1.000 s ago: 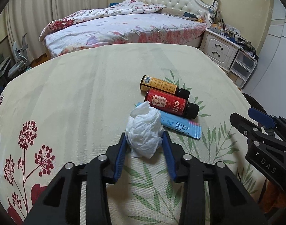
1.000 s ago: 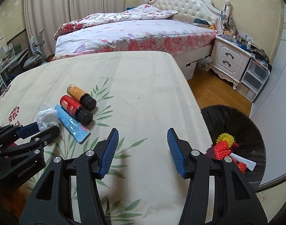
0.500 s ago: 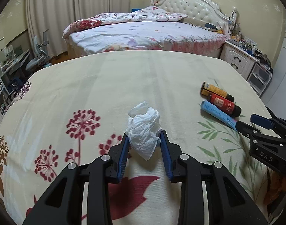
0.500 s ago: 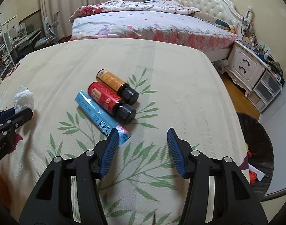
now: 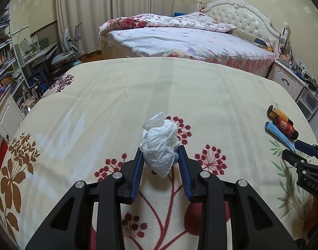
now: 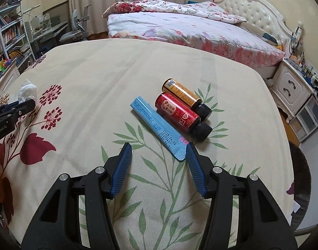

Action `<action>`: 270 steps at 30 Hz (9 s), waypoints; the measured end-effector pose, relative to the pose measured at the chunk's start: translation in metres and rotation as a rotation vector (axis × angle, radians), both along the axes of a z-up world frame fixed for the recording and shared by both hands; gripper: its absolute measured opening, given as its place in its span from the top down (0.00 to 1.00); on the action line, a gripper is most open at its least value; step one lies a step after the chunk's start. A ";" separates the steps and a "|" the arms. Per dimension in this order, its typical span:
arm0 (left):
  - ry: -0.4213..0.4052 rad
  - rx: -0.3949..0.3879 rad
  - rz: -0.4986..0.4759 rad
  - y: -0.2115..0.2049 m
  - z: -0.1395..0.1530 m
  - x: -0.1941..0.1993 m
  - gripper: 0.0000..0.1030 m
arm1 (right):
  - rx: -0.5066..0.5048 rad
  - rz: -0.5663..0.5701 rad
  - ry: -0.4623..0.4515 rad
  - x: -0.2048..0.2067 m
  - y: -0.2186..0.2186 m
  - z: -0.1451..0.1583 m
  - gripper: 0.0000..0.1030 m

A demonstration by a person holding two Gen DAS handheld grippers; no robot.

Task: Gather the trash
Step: 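Grasp the blue packet with the right gripper while left holds the tissue, then carry the white tissue and blue packet over the black bin, then open the left gripper to drop the tissue while right drops the blue packet, then move both open tools from the bin back to the bottles on the table, then grasp the red bottle with the left gripper, then grasp the orange-labelled bottle with the right gripper while left holds the red bottle, then carry the red and orange-labelled bottles over the black bin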

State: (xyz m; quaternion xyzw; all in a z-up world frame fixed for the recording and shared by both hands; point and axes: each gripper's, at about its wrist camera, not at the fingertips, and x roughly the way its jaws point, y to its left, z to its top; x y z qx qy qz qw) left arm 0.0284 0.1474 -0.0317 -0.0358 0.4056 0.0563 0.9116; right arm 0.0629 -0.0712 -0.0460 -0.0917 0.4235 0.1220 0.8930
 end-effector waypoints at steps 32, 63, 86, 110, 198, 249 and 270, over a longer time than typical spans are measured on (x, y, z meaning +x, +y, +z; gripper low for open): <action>-0.019 0.007 0.021 0.016 0.001 -0.003 0.67 | 0.041 0.089 0.035 0.006 0.028 -0.002 0.77; -0.157 -0.076 -0.452 -0.217 0.036 0.018 0.68 | 0.065 -0.427 -0.207 -0.038 -0.202 0.055 0.77; -0.141 -0.035 -0.679 -0.375 0.020 0.051 0.68 | 0.090 -0.616 -0.206 -0.031 -0.295 0.025 0.77; -0.054 0.018 -0.713 -0.421 -0.003 0.071 0.66 | 0.092 -0.654 -0.173 -0.025 -0.321 0.010 0.76; 0.055 0.047 -0.239 -0.172 -0.014 0.070 0.76 | 0.067 -0.242 -0.084 0.012 -0.125 0.013 0.48; 0.044 0.003 -0.031 -0.028 -0.009 0.057 0.76 | 0.008 -0.020 0.016 0.052 0.001 -0.004 0.70; 0.042 0.003 -0.032 -0.028 -0.009 0.058 0.76 | 0.029 -0.021 0.011 0.060 0.011 -0.005 0.77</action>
